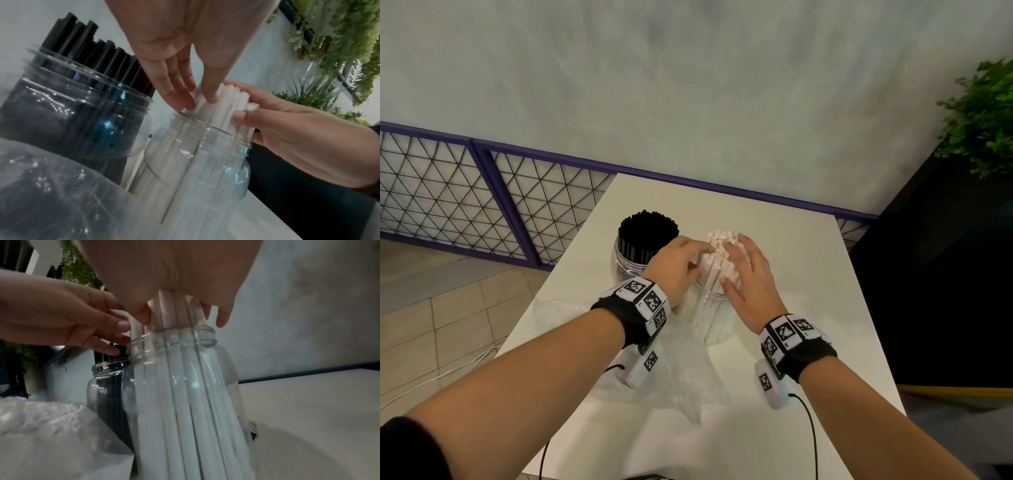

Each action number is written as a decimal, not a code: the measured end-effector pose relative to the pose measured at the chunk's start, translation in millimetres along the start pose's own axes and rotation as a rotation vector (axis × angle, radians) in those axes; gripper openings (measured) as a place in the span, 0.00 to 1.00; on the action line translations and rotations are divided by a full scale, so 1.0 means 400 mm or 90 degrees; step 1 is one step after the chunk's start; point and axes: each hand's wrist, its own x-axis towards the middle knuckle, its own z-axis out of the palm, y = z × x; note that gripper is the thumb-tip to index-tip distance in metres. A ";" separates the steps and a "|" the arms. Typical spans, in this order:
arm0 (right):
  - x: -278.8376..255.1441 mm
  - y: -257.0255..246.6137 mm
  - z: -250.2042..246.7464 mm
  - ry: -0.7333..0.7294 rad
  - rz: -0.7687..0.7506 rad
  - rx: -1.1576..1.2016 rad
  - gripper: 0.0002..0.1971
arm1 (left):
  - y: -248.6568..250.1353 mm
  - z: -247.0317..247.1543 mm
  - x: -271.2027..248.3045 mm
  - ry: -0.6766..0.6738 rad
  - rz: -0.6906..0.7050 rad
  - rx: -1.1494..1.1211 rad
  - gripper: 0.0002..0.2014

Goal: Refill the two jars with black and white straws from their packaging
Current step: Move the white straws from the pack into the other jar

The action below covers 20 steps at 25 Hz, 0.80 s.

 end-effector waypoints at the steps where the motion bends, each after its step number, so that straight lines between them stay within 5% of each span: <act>1: 0.001 -0.001 -0.004 -0.029 0.005 0.016 0.32 | 0.000 -0.003 0.002 0.001 -0.012 -0.007 0.19; 8: 0.005 -0.025 0.005 0.003 0.052 -0.021 0.32 | 0.032 0.008 0.031 0.054 -0.130 -0.117 0.13; 20: 0.070 -0.070 -0.022 -0.126 -0.025 -0.258 0.31 | -0.016 -0.014 0.006 -0.039 -0.087 0.068 0.20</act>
